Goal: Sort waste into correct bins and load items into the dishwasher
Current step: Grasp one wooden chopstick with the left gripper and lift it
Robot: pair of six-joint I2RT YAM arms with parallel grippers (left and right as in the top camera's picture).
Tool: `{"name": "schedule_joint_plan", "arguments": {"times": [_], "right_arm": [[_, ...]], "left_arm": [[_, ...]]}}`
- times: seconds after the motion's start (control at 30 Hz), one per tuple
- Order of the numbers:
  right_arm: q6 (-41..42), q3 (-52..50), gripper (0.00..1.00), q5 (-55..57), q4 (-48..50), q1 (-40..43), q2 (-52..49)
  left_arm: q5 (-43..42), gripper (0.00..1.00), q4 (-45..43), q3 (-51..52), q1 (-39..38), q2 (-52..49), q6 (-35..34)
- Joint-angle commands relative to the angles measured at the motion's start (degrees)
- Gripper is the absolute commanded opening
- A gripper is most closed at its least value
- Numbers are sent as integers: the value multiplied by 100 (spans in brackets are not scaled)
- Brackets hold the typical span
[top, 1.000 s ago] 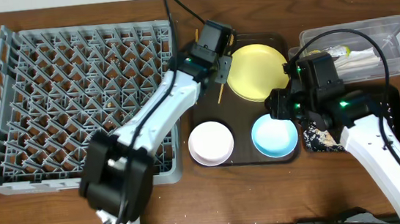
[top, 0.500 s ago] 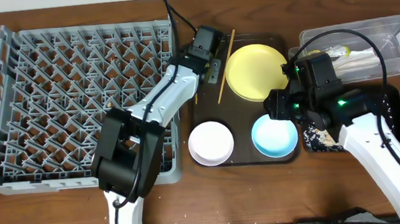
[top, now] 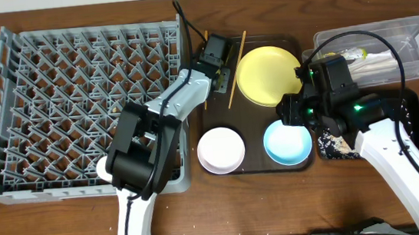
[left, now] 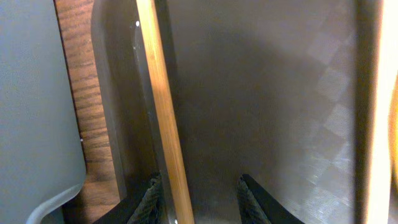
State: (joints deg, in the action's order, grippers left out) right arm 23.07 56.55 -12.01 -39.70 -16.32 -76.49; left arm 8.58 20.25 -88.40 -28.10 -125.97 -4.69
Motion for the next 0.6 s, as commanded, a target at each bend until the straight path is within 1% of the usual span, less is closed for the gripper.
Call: {"name": "schedule_joint_plan", "arguments": {"times": [0.0,0.07,0.2,0.37,0.57], "right_arm": [[50,55,51,-28,-17,-26,-46],[50,55,51,-28,-17,-26,-46],[50,55,51,-26,-15,-26,-46],[48,55,51,-28,-20,-26,-46],[48,55,51,-28,-87,-26,-46]], "left_arm": [[90,41,-24,-107,44,-28,-52],[50,41,-2,-92,44,-28,-59],[-505,41,-4,11,44,-33,-55],[-501,39,37,85,50,-201,-118],[-516,28,138,81,55,-234,-122]]}}
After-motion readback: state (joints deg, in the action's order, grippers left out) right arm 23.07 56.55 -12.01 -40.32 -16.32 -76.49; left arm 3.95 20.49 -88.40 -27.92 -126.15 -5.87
